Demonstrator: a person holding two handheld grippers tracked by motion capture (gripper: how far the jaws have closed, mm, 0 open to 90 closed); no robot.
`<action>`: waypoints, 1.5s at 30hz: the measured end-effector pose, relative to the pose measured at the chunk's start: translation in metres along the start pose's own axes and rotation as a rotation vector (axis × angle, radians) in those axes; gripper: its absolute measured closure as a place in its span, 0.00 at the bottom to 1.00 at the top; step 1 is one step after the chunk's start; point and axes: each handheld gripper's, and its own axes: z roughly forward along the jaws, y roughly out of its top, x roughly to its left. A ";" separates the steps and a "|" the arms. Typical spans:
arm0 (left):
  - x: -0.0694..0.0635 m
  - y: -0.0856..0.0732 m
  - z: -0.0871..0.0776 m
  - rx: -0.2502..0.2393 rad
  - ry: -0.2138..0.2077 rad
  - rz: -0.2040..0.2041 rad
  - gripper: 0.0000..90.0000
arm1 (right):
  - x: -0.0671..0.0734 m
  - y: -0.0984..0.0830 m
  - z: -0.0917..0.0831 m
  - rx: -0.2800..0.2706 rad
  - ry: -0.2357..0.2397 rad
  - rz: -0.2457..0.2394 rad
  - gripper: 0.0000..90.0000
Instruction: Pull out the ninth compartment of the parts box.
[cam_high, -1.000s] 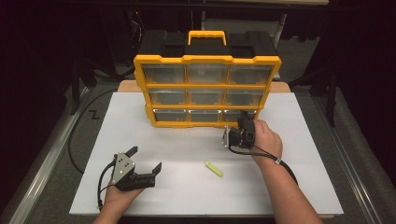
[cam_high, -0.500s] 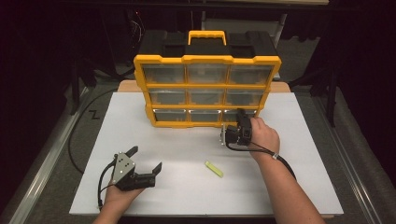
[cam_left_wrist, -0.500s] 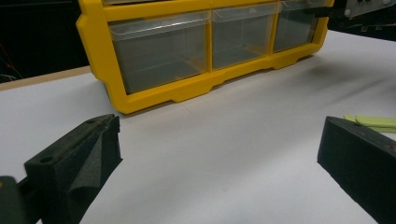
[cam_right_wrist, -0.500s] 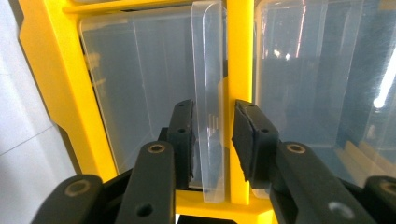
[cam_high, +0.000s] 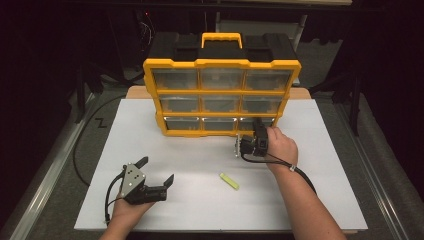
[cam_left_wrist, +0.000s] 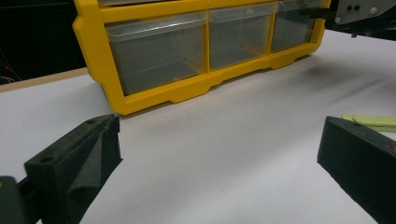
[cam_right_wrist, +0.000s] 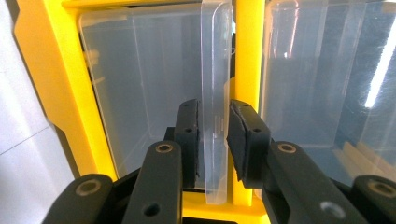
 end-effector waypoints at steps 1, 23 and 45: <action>0.000 0.000 0.000 0.001 0.000 0.001 0.00 | 0.001 0.000 0.000 -0.004 -0.008 0.003 0.86; 0.003 0.000 -0.002 -0.003 0.004 -0.002 0.00 | -0.002 0.000 -0.004 0.008 -0.005 -0.007 0.92; 0.002 0.001 -0.003 -0.003 0.003 0.002 0.00 | -0.004 -0.003 -0.021 -0.002 0.017 -0.022 0.87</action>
